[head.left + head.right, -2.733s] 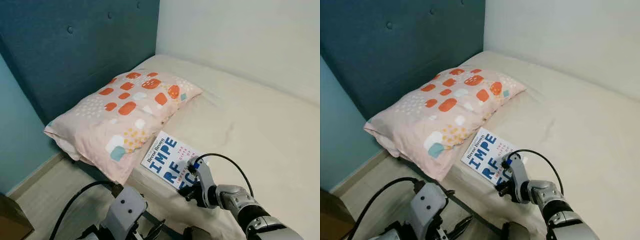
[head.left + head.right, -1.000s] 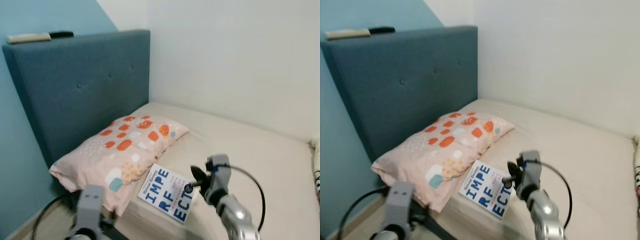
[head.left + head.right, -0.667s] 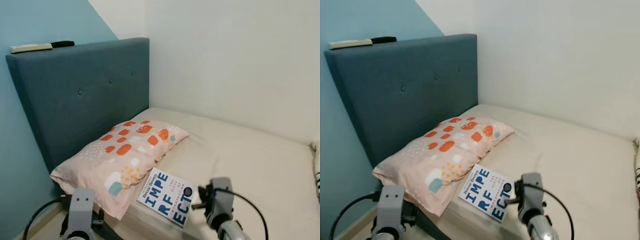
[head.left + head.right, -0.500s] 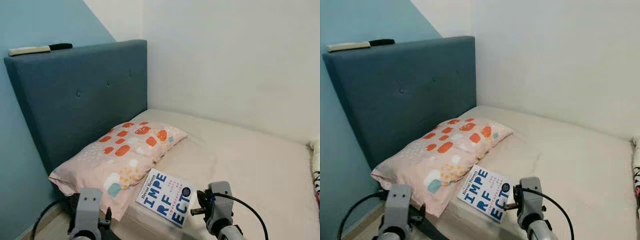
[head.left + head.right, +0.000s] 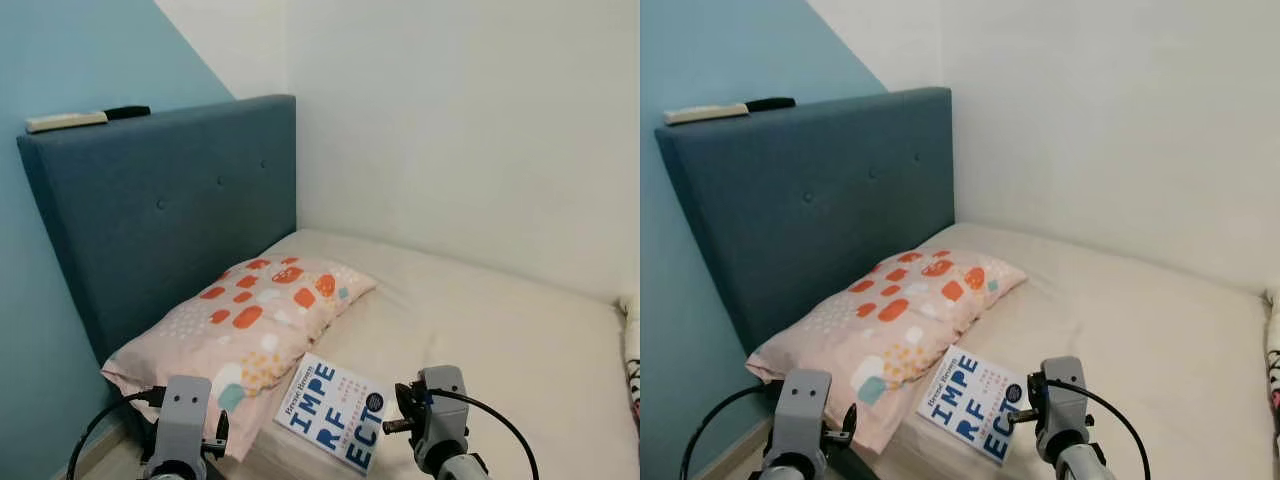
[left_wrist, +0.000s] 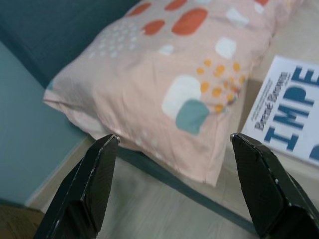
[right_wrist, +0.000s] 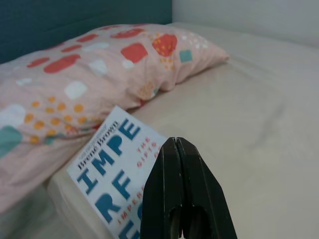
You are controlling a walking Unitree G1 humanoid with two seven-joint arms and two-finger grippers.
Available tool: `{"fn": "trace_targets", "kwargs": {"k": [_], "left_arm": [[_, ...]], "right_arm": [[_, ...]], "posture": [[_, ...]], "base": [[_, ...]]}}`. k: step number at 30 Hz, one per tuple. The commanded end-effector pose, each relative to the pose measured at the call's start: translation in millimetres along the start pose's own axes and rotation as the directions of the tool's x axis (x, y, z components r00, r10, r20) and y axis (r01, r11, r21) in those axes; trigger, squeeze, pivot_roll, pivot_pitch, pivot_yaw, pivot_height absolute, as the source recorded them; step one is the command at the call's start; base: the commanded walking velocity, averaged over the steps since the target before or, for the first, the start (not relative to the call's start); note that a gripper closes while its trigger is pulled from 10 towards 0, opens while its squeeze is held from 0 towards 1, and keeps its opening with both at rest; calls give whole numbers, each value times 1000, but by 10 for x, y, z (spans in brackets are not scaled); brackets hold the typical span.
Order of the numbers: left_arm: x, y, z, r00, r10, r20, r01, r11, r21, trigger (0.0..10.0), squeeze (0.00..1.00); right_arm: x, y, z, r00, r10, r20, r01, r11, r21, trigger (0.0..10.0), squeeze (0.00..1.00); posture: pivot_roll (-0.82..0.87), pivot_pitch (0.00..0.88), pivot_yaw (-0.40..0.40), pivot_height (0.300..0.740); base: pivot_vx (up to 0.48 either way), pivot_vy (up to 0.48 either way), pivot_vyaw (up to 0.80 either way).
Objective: Clean up the room
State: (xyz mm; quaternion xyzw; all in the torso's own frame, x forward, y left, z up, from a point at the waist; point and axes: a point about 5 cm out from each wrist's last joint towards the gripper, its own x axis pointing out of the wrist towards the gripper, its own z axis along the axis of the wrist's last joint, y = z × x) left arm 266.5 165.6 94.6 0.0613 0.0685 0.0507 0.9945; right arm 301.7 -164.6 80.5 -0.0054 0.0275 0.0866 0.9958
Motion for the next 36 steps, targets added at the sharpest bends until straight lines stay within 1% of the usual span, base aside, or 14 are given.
{"fn": "trace_targets", "kwargs": {"k": [1,8,9,11,14,18,19,21,25,26,29,31,32,36], "left_arm": [[-20,-3,-66,1000,-1,-20,1,1000,5,10000,0],[1,21,-87,999,37,-14,-36,999,22,10000,0],[1,21,-87,999,37,-14,-36,999,22,10000,0],[2,17,-111,999,30,-16,-30,999,34,10000,0],[-4,11,-150,999,19,-30,-18,999,39,10000,0],[-13,7,-182,999,4,-35,-2,999,39,10000,0],[-35,0,-236,999,-19,-47,21,999,41,10000,0],[-47,-7,-272,998,-40,-50,43,998,49,10000,0],[-47,-8,-297,997,-51,-52,54,997,62,10000,0],[-48,5,-348,996,-49,-73,54,997,57,10000,0],[-44,25,-388,996,-42,-80,47,997,61,10000,0],[-48,36,-469,993,-35,-112,42,997,60,10000,0],[-54,43,-514,992,-24,-123,31,998,49,10000,0],[-70,50,-578,991,-7,-132,13,999,44,10000,0]], "right_arm": [[-6,17,-13,1000,7,-11,-7,1000,13,10000,0],[-1,4,-69,998,-12,-54,14,999,39,10000,0],[-1,4,-69,998,-12,-54,14,999,39,10000,0],[-11,8,-111,997,-16,-75,20,998,53,10000,0],[-27,11,-153,996,-17,-91,22,999,47,10000,0],[-35,13,-182,995,-23,-101,29,998,62,10000,0],[-50,19,-220,993,-30,-114,38,997,71,10000,0],[-64,27,-252,992,-32,-125,41,996,75,10000,0],[-75,30,-284,990,-35,-138,46,995,84,10000,0],[-90,34,-329,987,-37,-156,51,995,85,10000,0],[-99,50,-372,985,-33,-169,49,994,94,10000,0],[-111,89,-444,981,-17,-192,49,985,163,10000,0],[-124,118,-501,975,-13,-220,52,984,171,10000,0],[-145,156,-573,967,-13,-256,55,986,160,10000,0]], "posture": [[-44,82,-36,677],[-48,75,-36,712],[-48,75,-36,712],[-48,76,-35,727],[-46,75,-35,740],[-47,72,-36,740],[-48,67,-34,740],[-47,66,-34,740],[-47,64,-36,740],[-46,63,-36,740],[-46,60,-35,740],[-41,57,-32,740],[-43,60,-30,740],[-43,58,-27,740]], "base": [[0,0,0],[0,0,0],[0,0,0],[0,0,0],[0,0,0],[0,0,0],[0,0,0],[0,0,0],[0,0,0],[0,0,0],[0,0,0],[0,0,0],[0,0,0],[0,0,0]]}}
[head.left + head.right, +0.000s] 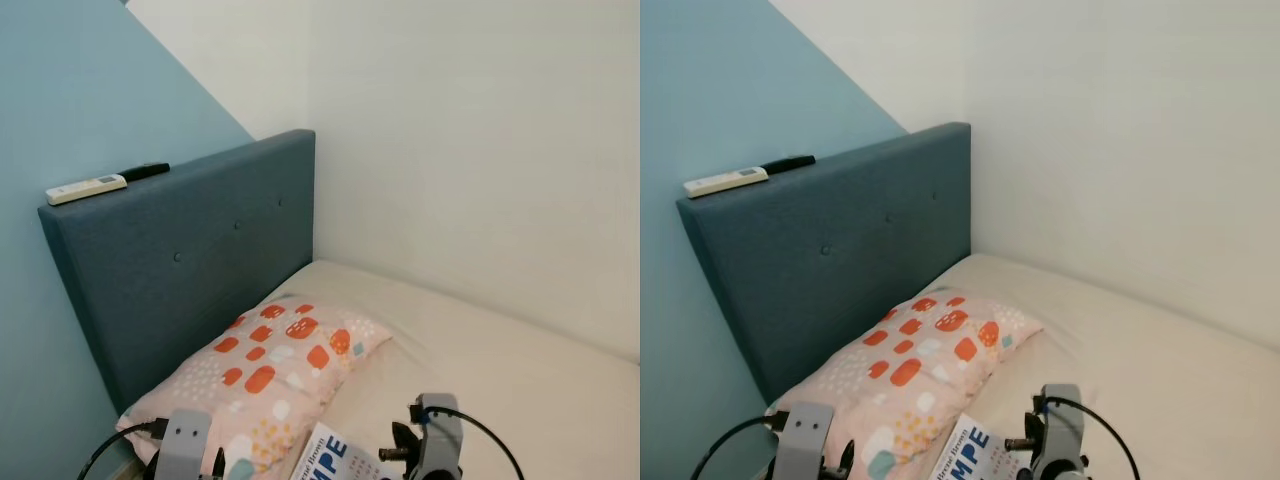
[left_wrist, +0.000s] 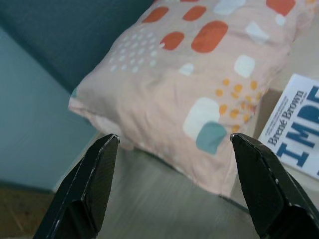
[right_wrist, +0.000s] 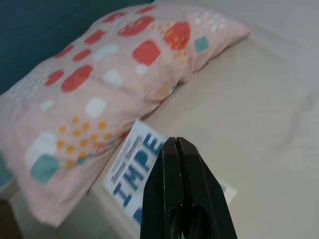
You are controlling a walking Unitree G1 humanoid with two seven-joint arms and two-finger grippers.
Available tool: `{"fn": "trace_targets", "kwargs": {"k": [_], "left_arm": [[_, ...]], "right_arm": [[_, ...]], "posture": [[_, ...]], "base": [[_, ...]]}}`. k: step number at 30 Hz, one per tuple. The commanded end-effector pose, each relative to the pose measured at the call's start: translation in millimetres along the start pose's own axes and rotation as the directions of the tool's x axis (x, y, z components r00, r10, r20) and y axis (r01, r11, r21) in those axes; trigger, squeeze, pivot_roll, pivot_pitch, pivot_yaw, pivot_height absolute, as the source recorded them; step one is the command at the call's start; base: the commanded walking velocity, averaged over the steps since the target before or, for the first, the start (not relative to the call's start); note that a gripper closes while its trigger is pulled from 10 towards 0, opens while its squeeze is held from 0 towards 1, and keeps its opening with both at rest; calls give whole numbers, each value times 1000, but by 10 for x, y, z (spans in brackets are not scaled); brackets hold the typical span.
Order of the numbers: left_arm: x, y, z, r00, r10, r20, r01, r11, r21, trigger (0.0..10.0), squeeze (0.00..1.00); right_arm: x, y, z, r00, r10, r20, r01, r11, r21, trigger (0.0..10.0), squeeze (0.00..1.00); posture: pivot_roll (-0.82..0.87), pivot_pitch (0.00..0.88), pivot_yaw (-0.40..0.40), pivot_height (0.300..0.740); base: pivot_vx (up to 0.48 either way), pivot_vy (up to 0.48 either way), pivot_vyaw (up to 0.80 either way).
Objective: Clean up the room
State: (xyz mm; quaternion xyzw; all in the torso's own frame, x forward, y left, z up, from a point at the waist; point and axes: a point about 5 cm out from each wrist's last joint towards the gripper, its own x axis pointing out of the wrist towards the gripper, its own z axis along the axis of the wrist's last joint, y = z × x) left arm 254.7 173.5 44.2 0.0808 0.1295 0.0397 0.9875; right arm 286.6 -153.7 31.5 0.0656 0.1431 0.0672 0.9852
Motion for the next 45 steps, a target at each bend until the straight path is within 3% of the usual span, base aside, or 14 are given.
{"fn": "trace_targets", "kwargs": {"k": [1,2,4,20,34,45], "left_arm": [[-28,23,-101,999,23,-24,-23,1000,-3,10000,0],[-52,38,-207,997,45,-60,-46,999,-14,10000,0],[-65,43,-234,996,58,-73,-59,998,-18,10000,0],[-151,-50,-295,996,63,-63,-64,998,-12,10000,0],[-114,-58,-272,998,33,-55,-33,999,-1,10000,0],[-115,-89,-231,999,2,-38,-1,1000,22,10000,0]], "right_arm": [[-29,23,-119,999,-4,-54,3,1000,-6,10000,0],[-36,78,-177,997,15,-79,-21,997,-72,10000,0],[-38,95,-195,996,23,-91,-33,994,-106,10000,0],[3,58,-174,992,55,-112,-74,982,-171,10000,0],[-39,-9,-195,994,40,-100,-55,986,-154,10000,0],[-26,24,-214,992,46,-114,-56,995,-88,10000,0]], "posture": [[-41,60,-26,740],[-46,62,-28,740],[-48,63,-36,740],[-40,75,-84,740],[-42,81,-67,740],[-39,87,-63,740]], "base": [[0,0,0],[0,0,0],[0,0,0],[0,0,0],[0,0,0],[0,0,-800]]}}
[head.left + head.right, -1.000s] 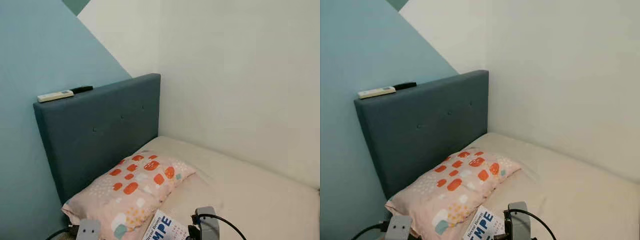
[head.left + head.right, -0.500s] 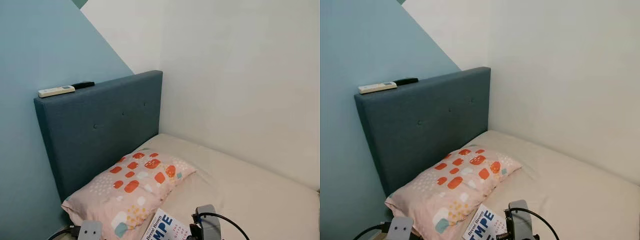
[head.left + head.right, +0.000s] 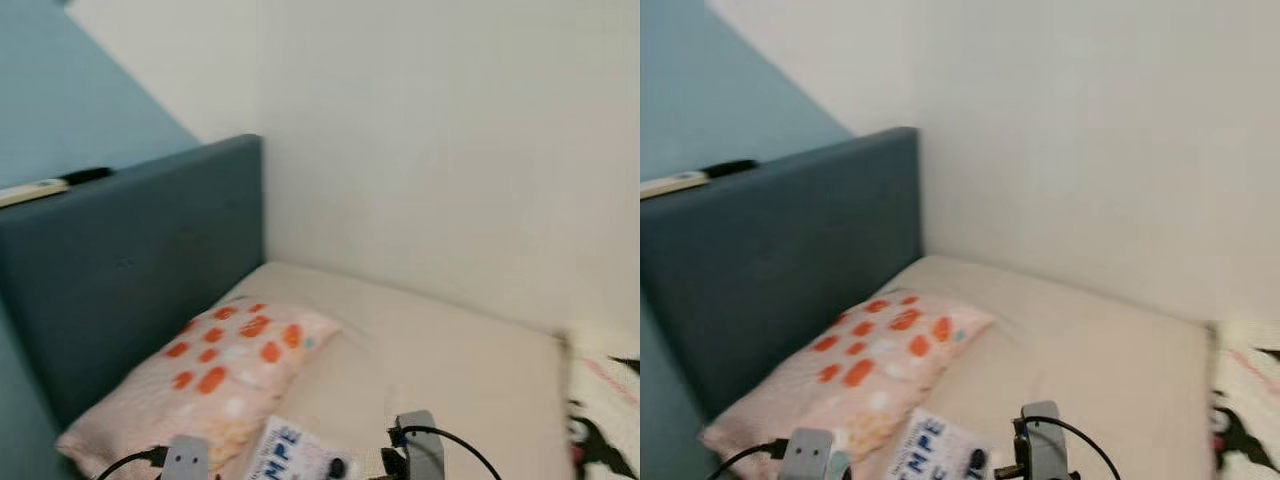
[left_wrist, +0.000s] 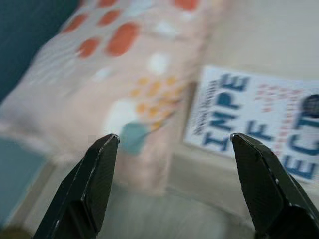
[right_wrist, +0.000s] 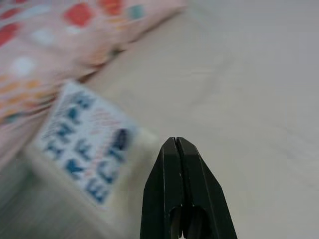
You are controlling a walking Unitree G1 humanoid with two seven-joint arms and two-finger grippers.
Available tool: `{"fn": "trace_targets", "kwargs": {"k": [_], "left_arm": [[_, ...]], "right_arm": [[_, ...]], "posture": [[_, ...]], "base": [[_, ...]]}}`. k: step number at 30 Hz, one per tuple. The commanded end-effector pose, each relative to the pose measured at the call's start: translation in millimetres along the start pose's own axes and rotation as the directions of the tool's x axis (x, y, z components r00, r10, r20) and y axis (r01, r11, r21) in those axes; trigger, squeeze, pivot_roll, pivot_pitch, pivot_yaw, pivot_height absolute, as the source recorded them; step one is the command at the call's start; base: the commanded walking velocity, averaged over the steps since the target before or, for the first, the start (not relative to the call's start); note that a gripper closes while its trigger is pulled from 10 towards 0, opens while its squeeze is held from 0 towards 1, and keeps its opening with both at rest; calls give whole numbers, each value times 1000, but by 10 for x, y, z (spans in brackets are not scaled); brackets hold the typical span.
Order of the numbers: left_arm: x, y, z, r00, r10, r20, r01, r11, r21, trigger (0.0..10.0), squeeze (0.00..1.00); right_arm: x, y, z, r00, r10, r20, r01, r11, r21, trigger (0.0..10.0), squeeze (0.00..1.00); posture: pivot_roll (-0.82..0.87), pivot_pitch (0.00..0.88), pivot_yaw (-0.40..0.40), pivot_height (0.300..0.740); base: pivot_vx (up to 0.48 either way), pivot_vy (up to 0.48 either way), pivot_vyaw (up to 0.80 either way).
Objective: Clean up the room
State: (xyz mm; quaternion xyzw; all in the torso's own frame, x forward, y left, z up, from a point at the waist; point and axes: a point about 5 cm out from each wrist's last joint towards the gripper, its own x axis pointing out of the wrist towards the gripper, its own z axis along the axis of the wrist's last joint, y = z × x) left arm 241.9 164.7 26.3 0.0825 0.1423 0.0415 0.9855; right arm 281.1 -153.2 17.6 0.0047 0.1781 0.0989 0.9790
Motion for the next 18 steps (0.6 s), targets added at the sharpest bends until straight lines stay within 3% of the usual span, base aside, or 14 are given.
{"fn": "trace_targets", "kwargs": {"k": [1,18], "left_arm": [[-26,20,-41,1000,-1,-13,1,1000,18,10000,0],[-25,29,-18,1000,-19,-5,19,1000,18,10000,0]], "right_arm": [[-6,41,-61,1000,13,-27,-12,999,33,10000,0],[3,89,-85,997,52,-48,-48,995,89,10000,0]], "posture": [[-39,87,-63,740],[-37,93,-54,740]], "base": [[0,0,-800],[0,0,-800]]}}
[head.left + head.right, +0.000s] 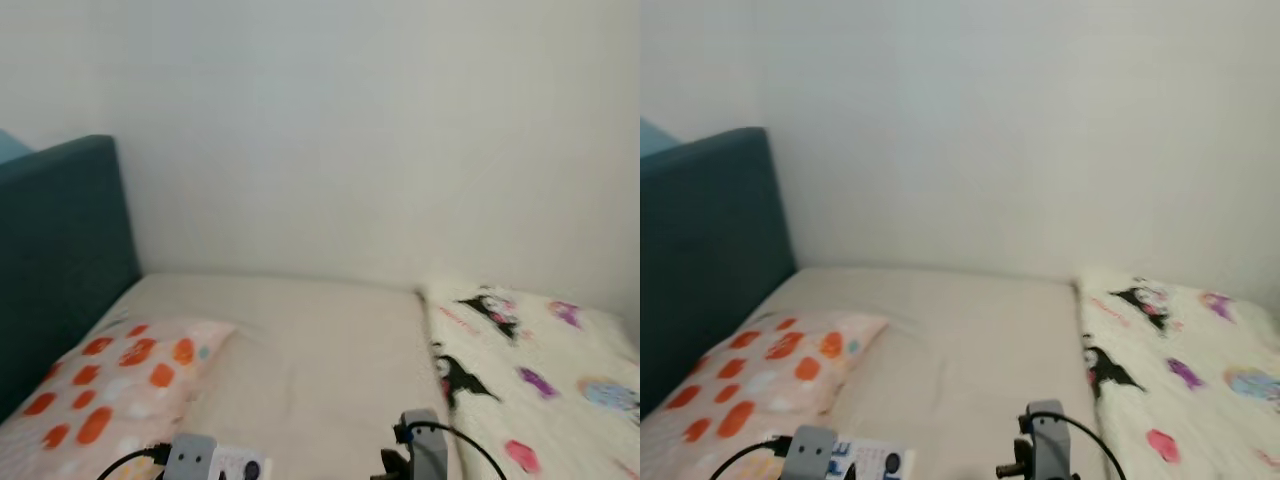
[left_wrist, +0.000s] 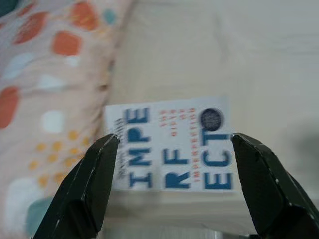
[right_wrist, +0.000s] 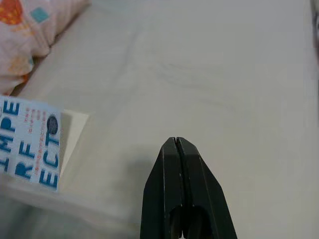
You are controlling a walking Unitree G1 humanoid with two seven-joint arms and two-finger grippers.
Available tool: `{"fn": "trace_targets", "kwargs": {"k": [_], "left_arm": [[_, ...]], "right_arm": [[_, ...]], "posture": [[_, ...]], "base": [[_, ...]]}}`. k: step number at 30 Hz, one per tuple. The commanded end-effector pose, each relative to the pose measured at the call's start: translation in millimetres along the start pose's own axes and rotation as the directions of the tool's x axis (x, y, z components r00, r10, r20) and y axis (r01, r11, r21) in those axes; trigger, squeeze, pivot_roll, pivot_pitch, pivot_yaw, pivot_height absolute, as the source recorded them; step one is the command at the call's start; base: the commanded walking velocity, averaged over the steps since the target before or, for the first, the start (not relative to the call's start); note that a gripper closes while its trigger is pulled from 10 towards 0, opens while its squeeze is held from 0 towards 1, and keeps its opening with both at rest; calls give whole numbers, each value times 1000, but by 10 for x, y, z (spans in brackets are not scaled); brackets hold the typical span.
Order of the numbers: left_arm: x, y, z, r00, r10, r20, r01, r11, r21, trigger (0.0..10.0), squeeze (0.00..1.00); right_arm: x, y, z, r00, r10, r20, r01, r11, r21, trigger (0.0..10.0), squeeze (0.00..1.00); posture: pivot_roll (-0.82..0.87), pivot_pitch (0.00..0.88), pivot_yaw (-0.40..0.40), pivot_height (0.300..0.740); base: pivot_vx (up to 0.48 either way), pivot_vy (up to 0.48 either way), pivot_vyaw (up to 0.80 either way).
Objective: Clean up the room
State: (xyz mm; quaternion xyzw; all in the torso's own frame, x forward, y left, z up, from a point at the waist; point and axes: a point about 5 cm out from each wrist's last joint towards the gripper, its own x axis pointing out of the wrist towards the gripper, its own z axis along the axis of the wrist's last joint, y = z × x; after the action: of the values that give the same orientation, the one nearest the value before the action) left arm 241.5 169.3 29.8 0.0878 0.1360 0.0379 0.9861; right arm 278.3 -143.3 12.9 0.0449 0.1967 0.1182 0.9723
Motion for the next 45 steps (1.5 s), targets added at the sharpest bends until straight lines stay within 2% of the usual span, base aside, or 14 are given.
{"fn": "trace_targets", "kwargs": {"k": [1,12,13,23,30,31,35,39,40,45], "left_arm": [[-16,-23,-42,1000,-14,-19,14,1000,7,10000,0],[0,-17,-24,1000,-15,-16,15,1000,11,10000,0],[-2,-15,-29,1000,-17,-18,17,1000,13,10000,0],[-13,32,-60,1000,14,-28,-14,1000,-14,10000,0],[-15,54,-42,999,33,-16,-34,999,-32,10000,0],[-15,49,-36,999,30,-11,-30,999,-32,10000,0],[-12,31,-26,1000,24,-4,-24,999,-27,10000,0],[-6,27,-17,1000,25,2,-25,999,-28,10000,0],[-1,27,-6,1000,28,8,-28,999,-28,10000,0],[5,32,-5,999,31,5,-31,999,-30,10000,0]], "right_arm": [[-6,-14,-32,1000,-4,-19,4,1000,13,10000,0],[-7,-14,-36,1000,-6,-20,6,1000,27,10000,0],[-8,-17,-32,1000,-6,-19,6,1000,6,10000,0],[-12,-13,-40,1000,-3,-8,3,1000,5,10000,0],[1,3,1,1000,15,8,-15,999,-47,10000,0],[4,0,21,1000,17,14,-15,997,-82,10000,0],[12,7,34,999,29,14,-28,994,-109,10000,0],[13,11,42,999,26,26,-23,994,-108,10000,0],[10,15,57,999,29,44,-27,998,-57,10000,0],[7,24,69,998,37,56,-33,997,-69,10000,0]], "posture": [[-37,93,-54,740],[-37,94,-46,740],[-38,93,-42,740],[-31,88,-43,740],[-32,83,-47,740],[-33,82,-47,740],[-35,77,-46,740],[-37,75,-45,740],[-38,74,-45,740],[-38,73,-44,740]], "base": [[0,0,-800],[0,0,-800],[0,0,-563],[0,0,0],[0,0,0],[0,0,681],[0,0,800],[0,0,800],[0,0,0],[0,0,0]]}}
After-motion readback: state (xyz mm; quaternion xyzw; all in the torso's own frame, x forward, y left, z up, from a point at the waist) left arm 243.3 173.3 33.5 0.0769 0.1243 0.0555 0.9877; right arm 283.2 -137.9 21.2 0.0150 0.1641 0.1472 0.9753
